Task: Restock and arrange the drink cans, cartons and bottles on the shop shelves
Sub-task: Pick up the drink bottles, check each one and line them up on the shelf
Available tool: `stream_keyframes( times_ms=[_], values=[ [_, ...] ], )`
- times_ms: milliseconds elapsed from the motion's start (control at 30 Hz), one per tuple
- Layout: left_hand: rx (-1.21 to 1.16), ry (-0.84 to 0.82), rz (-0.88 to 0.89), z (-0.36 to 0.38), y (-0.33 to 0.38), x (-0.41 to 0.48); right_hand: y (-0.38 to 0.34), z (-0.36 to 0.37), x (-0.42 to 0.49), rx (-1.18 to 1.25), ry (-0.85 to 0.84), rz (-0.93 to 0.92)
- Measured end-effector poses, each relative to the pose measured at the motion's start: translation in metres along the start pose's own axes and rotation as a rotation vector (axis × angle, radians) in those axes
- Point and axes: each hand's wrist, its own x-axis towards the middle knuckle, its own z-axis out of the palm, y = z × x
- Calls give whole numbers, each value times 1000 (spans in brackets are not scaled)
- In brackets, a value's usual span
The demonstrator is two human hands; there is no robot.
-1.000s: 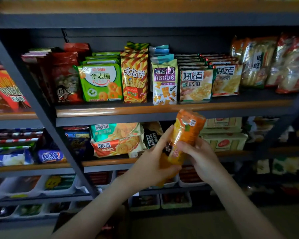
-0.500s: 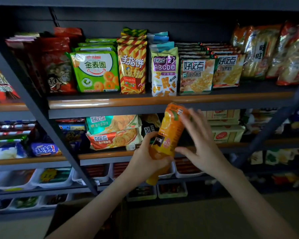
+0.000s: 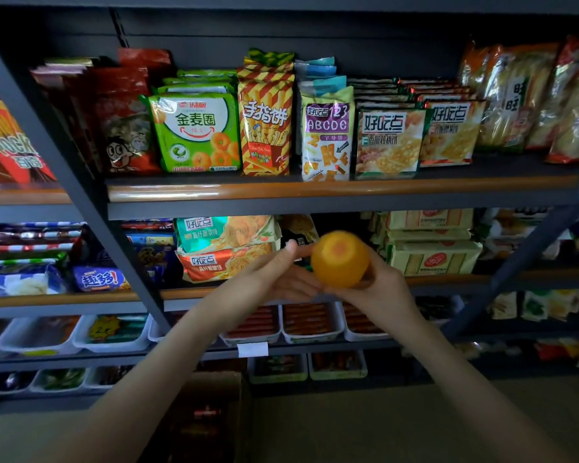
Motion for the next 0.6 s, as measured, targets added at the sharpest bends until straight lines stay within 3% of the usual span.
stream_keyframes(
  times_ms=[67, 200, 367, 600],
  values=[
    [154, 57, 84, 4, -4, 1, -5, 2, 1, 228, 23, 152],
    [361, 88, 213, 22, -12, 2, -17, -1, -2, 596, -55, 231],
    [354, 12, 224, 31, -9, 2, -15, -2, -4, 813, -95, 331],
    [426, 170, 239, 41, -7, 2, -13, -4, -4, 901, -117, 371]
  ],
)
